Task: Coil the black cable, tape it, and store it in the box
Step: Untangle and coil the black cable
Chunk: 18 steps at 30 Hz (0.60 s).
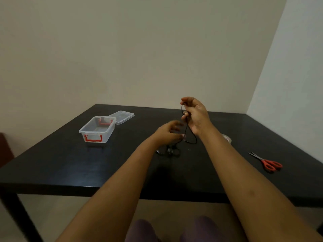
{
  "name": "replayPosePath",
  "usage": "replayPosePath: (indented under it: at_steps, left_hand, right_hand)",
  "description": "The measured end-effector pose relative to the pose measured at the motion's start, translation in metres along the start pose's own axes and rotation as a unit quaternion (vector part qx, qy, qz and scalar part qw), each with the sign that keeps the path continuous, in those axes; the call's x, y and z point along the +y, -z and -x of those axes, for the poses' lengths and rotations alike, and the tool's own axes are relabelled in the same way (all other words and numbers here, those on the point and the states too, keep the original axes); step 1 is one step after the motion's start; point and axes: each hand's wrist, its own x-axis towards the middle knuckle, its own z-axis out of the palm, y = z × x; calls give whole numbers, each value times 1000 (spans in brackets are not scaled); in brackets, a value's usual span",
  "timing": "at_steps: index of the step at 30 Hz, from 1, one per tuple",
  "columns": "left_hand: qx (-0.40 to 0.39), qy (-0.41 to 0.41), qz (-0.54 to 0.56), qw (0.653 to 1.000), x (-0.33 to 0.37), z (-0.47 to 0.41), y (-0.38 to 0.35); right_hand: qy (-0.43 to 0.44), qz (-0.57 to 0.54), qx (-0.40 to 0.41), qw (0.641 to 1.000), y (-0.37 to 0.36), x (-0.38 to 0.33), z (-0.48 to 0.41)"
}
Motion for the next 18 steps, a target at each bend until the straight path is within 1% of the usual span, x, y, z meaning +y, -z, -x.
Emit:
replayPosePath:
  at_steps: [1,3,5,6,8,10,12,14,15,16,18]
  left_hand:
    - [-40,17,-17,999,3,-1,-7]
    - [-85,43,-105,990,0,-4,-17]
    - [-88,62,-210,972,-14,-5,-21]
    - [-91,82,-242,962,-24,-5,-19]
    - [-104,112,-282,947,-41,-2,-12]
    - [-100,115,-305,940,-54,1,-6]
    - [-70,97,-280,952,-61,2,-5]
    - [-53,91,-184,977,-64,5,-6]
    - [-58,97,-129,985,-64,7,-6]
    - [-76,100,-100,987,-63,7,-6]
    - [-135,93,-123,979,-62,3,-3]
  right_hand:
    - [5,-2,4,1000,1,-1,0]
    - [8,-20,25,999,5,-1,-1]
    - [4,-21,55,998,12,2,-4]
    - [2,-10,74,997,16,5,-5]
    - [2,27,120,992,26,15,-10]
    - [0,63,164,984,36,27,-16]
    - [-3,66,209,976,46,40,-26]
    - [-13,29,252,967,53,51,-37]
    - [-19,7,265,964,57,57,-42]
    - [-24,-7,271,962,60,62,-47]
    - [-29,-4,272,962,65,72,-55]
